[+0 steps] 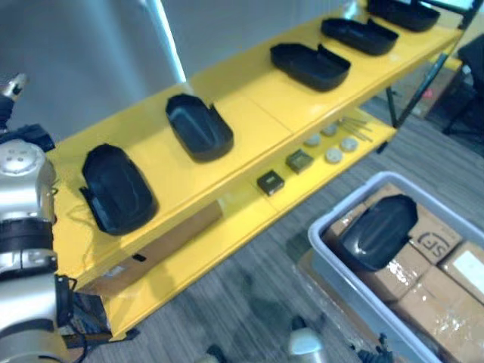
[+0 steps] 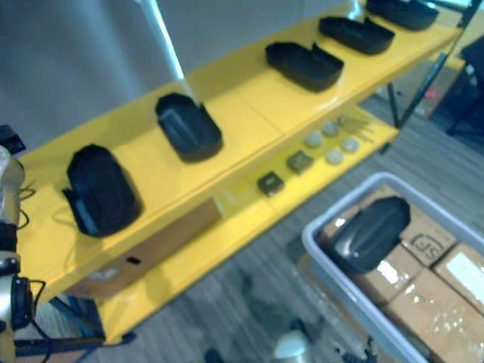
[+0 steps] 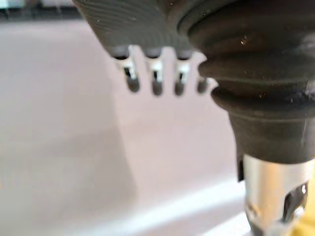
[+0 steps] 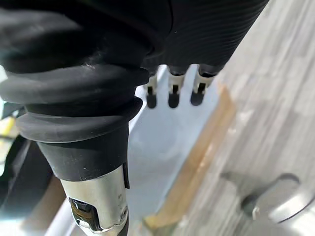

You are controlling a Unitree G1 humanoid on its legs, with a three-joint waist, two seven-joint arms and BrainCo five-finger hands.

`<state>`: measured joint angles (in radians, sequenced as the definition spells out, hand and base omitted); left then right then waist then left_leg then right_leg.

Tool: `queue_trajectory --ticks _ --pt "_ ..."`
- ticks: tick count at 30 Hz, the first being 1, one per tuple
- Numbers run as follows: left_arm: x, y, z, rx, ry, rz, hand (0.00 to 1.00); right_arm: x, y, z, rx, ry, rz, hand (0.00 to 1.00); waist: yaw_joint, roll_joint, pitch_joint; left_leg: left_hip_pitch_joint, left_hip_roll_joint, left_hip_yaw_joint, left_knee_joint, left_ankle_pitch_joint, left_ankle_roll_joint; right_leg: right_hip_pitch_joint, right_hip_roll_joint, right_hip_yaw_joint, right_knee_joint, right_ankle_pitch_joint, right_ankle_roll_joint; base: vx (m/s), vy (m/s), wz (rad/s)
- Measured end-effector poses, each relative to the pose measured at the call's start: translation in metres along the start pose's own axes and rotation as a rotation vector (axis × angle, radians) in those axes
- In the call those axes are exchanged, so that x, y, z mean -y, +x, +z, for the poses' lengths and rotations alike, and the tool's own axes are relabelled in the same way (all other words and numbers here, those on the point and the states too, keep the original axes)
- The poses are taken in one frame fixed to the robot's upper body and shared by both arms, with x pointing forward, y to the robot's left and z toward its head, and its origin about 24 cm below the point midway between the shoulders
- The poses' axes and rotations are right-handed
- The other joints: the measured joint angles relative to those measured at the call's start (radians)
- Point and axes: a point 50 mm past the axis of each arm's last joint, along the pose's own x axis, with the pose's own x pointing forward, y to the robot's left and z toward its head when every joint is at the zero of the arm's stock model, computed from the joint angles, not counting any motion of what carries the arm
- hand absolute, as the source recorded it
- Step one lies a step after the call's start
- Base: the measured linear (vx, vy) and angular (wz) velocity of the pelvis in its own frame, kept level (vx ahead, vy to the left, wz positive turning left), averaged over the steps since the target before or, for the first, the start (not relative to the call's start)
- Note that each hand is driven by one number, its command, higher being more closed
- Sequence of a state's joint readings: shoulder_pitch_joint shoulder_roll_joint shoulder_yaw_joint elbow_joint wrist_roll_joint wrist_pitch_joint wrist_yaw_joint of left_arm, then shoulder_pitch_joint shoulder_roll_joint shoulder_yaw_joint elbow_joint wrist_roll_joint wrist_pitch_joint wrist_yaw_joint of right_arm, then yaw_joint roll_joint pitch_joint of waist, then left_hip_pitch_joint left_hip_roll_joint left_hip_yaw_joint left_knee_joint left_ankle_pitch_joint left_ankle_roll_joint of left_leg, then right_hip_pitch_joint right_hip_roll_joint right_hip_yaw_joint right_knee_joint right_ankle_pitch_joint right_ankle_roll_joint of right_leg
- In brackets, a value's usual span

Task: Walk over and take plastic housings, then place them on the shelf

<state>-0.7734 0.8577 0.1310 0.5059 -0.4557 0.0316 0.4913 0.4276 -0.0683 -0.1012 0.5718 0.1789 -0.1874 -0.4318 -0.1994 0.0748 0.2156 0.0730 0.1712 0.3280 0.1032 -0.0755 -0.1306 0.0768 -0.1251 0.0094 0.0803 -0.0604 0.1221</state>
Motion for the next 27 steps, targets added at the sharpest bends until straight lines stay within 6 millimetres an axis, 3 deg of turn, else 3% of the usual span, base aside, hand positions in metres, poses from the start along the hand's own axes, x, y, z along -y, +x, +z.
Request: queue_trajectory --ticks 1,2,4,6,10,12,15,19,23,27 --pt "0.002 -0.001 0.005 0.02 -0.028 -0.024 0.0 0.0 0.001 -0.001 -0.004 -0.001 -0.007 0.0 0.004 -0.001 -0.006 0.0 -0.003 -0.007 -0.006 0.006 0.002 0.004 -0.001 -0.008 -0.002 0.0 0.0 -0.03 -0.017 0.29" --pt "0.007 -0.004 0.015 0.07 -0.062 -0.074 1.0 0.0 0.002 -0.002 -0.012 -0.003 -0.013 0.0 0.01 -0.004 -0.013 0.005 -0.009 -0.019 -0.025 0.02 0.001 0.015 -0.005 -0.025 -0.006 -0.001 -0.001 -0.04 -0.015 0.28" --pt "0.002 -0.017 0.022 0.134 -0.14 -0.156 1.0 0.0 0.004 -0.003 -0.022 -0.003 -0.033 0.0 0.025 -0.003 -0.038 0.015 -0.015 -0.021 -0.058 0.038 0.002 0.015 -0.007 -0.034 -0.009 -0.004 -0.005 -0.04 -0.014 0.18" --pt "-0.007 -0.039 0.015 0.162 -0.203 -0.223 1.0 0.003 0.006 -0.004 -0.038 0.005 -0.059 0.0 0.032 0.0 -0.069 0.02 -0.019 -0.031 -0.085 0.052 -0.001 0.018 -0.008 -0.044 -0.016 -0.005 -0.005 -0.01 -0.016 0.17" --pt "-0.011 -0.125 -0.017 0.128 -0.37 -0.43 1.0 0.012 0.002 -0.015 -0.097 0.038 -0.139 0.0 0.072 -0.005 -0.099 0.05 -0.032 -0.062 -0.147 0.079 -0.001 0.047 -0.012 -0.084 -0.023 -0.016 -0.004 -0.01 -0.015 0.26" --pt "-0.014 -0.18 -0.035 0.023 -0.454 -0.52 1.0 0.007 -0.003 -0.021 -0.124 0.058 -0.158 0.0 0.095 -0.018 -0.105 0.049 -0.035 -0.079 -0.177 0.102 0.0 0.044 -0.011 -0.102 -0.025 -0.017 -0.005 0.0 -0.015 0.27" --pt "-0.011 -0.221 -0.056 -0.114 -0.466 -0.556 1.0 0.001 -0.008 -0.026 -0.14 0.059 -0.155 0.0 0.108 -0.022 -0.103 0.046 -0.041 -0.101 -0.182 0.109 0.001 0.05 -0.015 -0.121 -0.024 -0.017 -0.005 -0.01 -0.005 0.18" --pt "0.008 -0.248 -0.064 -0.165 -0.484 -0.649 1.0 0.002 -0.009 -0.031 -0.167 0.055 -0.164 0.0 0.11 -0.022 -0.1 0.046 -0.045 -0.101 -0.183 0.11 0.003 0.049 -0.02 -0.12 -0.022 -0.018 -0.003 0.0 0.002 0.01" --pt "0.033 -0.282 -0.096 -0.329 -0.405 -0.75 1.0 0.003 -0.008 -0.031 -0.169 0.05 -0.175 0.0 0.106 -0.021 -0.101 0.047 -0.045 -0.101 -0.187 0.111 0.003 0.047 -0.02 -0.121 -0.024 -0.018 -0.003 0.0 0.0 0.0" --pt "0.041 -0.296 -0.122 -0.444 -0.317 -0.704 1.0 0.001 -0.006 -0.032 -0.171 0.023 -0.153 0.0 0.105 -0.029 -0.097 0.046 -0.044 -0.1 -0.189 0.111 0.003 0.046 -0.02 -0.121 -0.03 -0.018 -0.002 0.0 0.0 0.0"
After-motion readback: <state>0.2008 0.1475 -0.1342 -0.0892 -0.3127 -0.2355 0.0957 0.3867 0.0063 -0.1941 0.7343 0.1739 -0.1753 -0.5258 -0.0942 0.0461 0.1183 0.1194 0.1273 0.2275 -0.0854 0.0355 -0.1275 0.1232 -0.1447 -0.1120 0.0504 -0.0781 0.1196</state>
